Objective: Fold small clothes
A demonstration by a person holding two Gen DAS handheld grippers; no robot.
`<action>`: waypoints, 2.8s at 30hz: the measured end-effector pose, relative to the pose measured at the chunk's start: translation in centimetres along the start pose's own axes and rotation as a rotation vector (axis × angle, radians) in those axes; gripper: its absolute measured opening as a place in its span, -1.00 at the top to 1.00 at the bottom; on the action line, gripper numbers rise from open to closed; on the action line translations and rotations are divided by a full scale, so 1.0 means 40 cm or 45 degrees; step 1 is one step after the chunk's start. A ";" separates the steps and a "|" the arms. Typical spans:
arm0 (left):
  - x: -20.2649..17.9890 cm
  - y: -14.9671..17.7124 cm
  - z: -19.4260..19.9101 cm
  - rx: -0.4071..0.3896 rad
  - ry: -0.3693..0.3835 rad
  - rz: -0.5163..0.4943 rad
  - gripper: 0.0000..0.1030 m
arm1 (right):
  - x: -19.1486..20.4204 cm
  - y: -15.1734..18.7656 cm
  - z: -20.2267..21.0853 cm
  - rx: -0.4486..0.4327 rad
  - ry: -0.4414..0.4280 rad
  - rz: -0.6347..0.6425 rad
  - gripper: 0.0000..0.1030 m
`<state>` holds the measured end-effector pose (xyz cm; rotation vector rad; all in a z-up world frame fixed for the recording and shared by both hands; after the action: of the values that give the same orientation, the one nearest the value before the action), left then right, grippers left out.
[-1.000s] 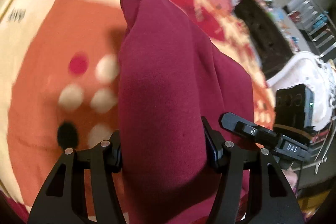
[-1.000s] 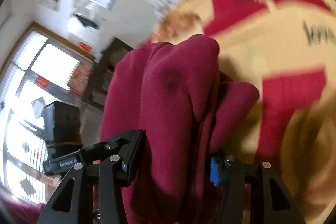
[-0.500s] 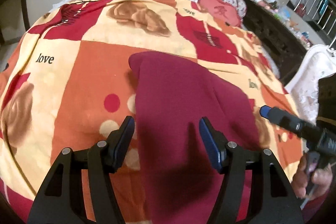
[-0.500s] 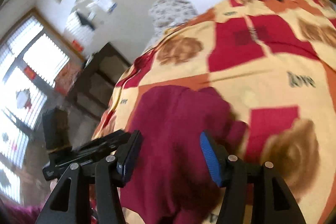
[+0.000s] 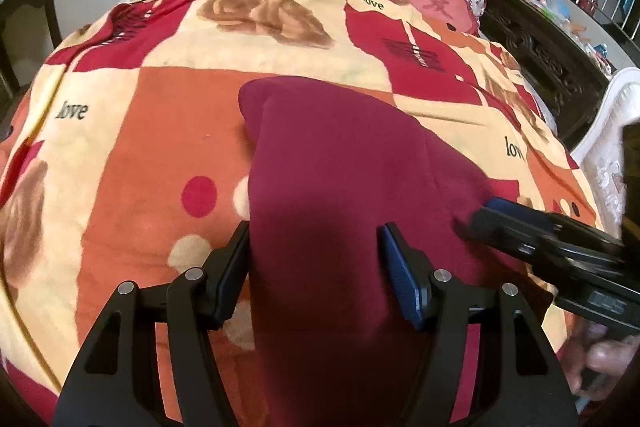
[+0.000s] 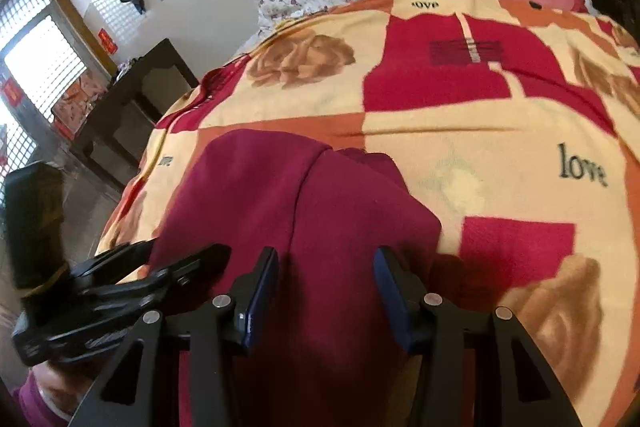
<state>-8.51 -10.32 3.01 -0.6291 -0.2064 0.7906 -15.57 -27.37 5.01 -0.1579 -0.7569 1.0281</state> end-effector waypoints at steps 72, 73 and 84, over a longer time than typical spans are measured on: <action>0.006 0.093 0.301 -0.239 -0.282 0.004 -0.24 | 0.116 0.146 0.177 -0.189 0.191 0.062 -0.35; 0.005 0.094 0.298 -0.236 -0.282 0.002 -0.24 | 0.115 0.147 0.174 -0.185 0.192 0.061 -0.35; 0.002 0.096 0.292 -0.232 -0.274 0.001 -0.24 | 0.107 0.155 0.160 -0.154 0.187 0.048 -0.35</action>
<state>-15.40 -2.97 10.05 -0.7148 -0.4791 0.8466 -22.83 -22.00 9.04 -0.3498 -0.6844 0.9953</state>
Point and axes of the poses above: each gripper's, at about its wrist camera, not at the fingertips, and z roughly against the way its jaws point, x to its left, y to its underside, the point moved 5 cm from there along -z, roughly the way its jaws point, and after that the axes turned 14 degrees about -z, right-handed, at the moved point
